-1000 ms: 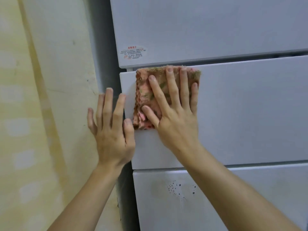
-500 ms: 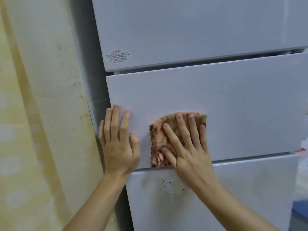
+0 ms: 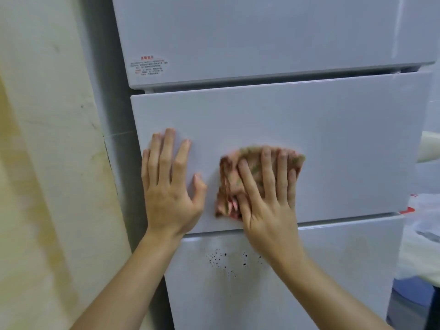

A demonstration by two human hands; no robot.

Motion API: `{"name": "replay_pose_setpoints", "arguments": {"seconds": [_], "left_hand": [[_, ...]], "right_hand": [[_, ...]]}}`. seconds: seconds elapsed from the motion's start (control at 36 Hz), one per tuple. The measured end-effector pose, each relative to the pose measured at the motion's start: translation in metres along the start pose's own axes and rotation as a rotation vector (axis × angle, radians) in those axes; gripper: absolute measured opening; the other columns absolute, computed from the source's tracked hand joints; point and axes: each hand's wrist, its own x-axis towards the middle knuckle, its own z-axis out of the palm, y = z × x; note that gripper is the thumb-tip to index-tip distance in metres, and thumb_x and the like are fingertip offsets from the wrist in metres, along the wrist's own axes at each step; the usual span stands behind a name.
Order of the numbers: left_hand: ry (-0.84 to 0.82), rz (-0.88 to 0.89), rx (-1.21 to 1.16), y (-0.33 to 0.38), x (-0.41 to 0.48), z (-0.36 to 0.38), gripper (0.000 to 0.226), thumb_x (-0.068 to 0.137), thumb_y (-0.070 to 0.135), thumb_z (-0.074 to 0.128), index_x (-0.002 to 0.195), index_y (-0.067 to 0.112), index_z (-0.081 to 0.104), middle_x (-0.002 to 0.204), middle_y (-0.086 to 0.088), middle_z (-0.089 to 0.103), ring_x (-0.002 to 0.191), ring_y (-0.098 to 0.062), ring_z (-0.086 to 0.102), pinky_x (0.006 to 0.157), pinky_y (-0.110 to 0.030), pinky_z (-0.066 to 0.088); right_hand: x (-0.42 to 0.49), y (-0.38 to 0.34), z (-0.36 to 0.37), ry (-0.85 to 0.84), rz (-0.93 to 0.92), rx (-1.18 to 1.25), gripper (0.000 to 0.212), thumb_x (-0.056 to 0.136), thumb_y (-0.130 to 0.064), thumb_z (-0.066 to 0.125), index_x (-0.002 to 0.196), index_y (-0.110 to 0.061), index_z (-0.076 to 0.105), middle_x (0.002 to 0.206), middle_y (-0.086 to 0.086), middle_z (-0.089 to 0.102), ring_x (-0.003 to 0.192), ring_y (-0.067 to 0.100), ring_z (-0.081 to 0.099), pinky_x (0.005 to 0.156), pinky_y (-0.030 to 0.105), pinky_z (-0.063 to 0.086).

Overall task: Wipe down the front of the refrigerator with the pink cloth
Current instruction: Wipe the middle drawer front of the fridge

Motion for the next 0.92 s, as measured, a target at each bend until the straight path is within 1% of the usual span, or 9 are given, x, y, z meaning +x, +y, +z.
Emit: {"name": "replay_pose_setpoints", "arguments": {"seconds": [0.11, 0.17, 0.22, 0.44, 0.53, 0.64, 0.78, 0.86, 0.92], "left_hand": [[-0.014, -0.005, 0.004, 0.002, 0.0, -0.002, 0.059, 0.098, 0.024, 0.053, 0.153, 0.005, 0.047, 0.167, -0.019, 0.033, 0.159, -0.037, 0.022, 0.132, -0.051, 0.011], [-0.016, -0.011, 0.008, 0.003, 0.0, -0.003, 0.058, 0.099, 0.024, 0.052, 0.153, 0.006, 0.047, 0.167, -0.018, 0.033, 0.159, -0.037, 0.022, 0.131, -0.051, 0.012], [-0.023, -0.014, 0.009, 0.005, 0.0, -0.003, 0.059, 0.098, 0.022, 0.052, 0.154, 0.007, 0.047, 0.168, -0.017, 0.032, 0.159, -0.036, 0.022, 0.131, -0.052, 0.012], [0.011, -0.029, 0.065, 0.029, 0.002, 0.01, 0.07, 0.087, 0.02, 0.057, 0.154, 0.006, 0.044, 0.168, -0.015, 0.034, 0.159, -0.032, 0.024, 0.128, -0.062, 0.011], [0.026, -0.047, 0.06, 0.033, 0.003, 0.014, 0.07, 0.085, 0.017, 0.055, 0.152, 0.002, 0.044, 0.167, -0.016, 0.035, 0.158, -0.033, 0.025, 0.128, -0.062, 0.01], [0.034, -0.055, 0.062, 0.036, 0.002, 0.015, 0.069, 0.084, 0.016, 0.053, 0.151, 0.003, 0.045, 0.167, -0.016, 0.035, 0.158, -0.033, 0.026, 0.128, -0.061, 0.011], [0.021, -0.018, 0.082, 0.041, -0.004, 0.014, 0.07, 0.085, 0.018, 0.058, 0.153, 0.006, 0.045, 0.167, -0.015, 0.035, 0.157, -0.034, 0.027, 0.128, -0.061, 0.011], [-0.004, -0.013, 0.1, 0.047, -0.005, 0.015, 0.073, 0.085, 0.019, 0.059, 0.155, 0.006, 0.044, 0.168, -0.014, 0.035, 0.158, -0.033, 0.027, 0.127, -0.063, 0.011], [-0.019, -0.008, 0.099, 0.048, -0.005, 0.015, 0.073, 0.085, 0.02, 0.059, 0.155, 0.007, 0.044, 0.168, -0.014, 0.034, 0.158, -0.034, 0.026, 0.127, -0.064, 0.011]], "right_hand": [[-0.054, 0.029, -0.003, -0.134, -0.099, -0.022, 0.063, 0.106, -0.037, 0.044, 0.166, -0.035, 0.022, 0.176, 0.007, 0.008, 0.162, 0.035, 0.008, 0.131, 0.05, 0.004], [-0.051, 0.038, -0.009, -0.167, -0.151, -0.032, 0.062, 0.107, -0.036, 0.042, 0.166, -0.037, 0.02, 0.176, 0.004, 0.009, 0.162, 0.031, 0.009, 0.132, 0.047, 0.004], [-0.037, 0.041, -0.016, -0.171, -0.14, -0.023, 0.062, 0.107, -0.034, 0.042, 0.165, -0.036, 0.022, 0.176, 0.004, 0.011, 0.162, 0.03, 0.01, 0.132, 0.047, 0.005], [0.122, 0.06, -0.033, 0.055, -0.054, 0.069, 0.053, 0.108, -0.028, 0.042, 0.16, -0.024, 0.04, 0.171, 0.015, 0.026, 0.16, 0.038, 0.017, 0.132, 0.05, 0.007], [0.137, 0.059, -0.03, 0.103, -0.011, 0.069, 0.049, 0.11, -0.025, 0.041, 0.16, -0.023, 0.042, 0.17, 0.016, 0.028, 0.159, 0.04, 0.017, 0.131, 0.051, 0.008], [0.093, 0.052, -0.025, 0.084, 0.021, 0.075, 0.052, 0.11, -0.024, 0.042, 0.161, -0.021, 0.038, 0.171, 0.019, 0.022, 0.16, 0.04, 0.013, 0.131, 0.051, 0.008], [-0.013, 0.059, -0.017, -0.016, -0.035, 0.063, 0.056, 0.108, -0.029, 0.046, 0.162, -0.022, 0.034, 0.173, 0.015, 0.011, 0.162, 0.036, 0.007, 0.131, 0.053, 0.009], [-0.06, 0.074, -0.017, -0.097, -0.061, 0.011, 0.056, 0.11, -0.04, 0.037, 0.164, -0.03, 0.026, 0.176, 0.008, 0.007, 0.162, 0.033, 0.008, 0.131, 0.051, 0.007], [-0.065, 0.081, -0.016, -0.125, -0.083, -0.003, 0.055, 0.11, -0.046, 0.033, 0.163, -0.033, 0.025, 0.176, 0.005, 0.009, 0.162, 0.031, 0.008, 0.132, 0.048, 0.006]]}}
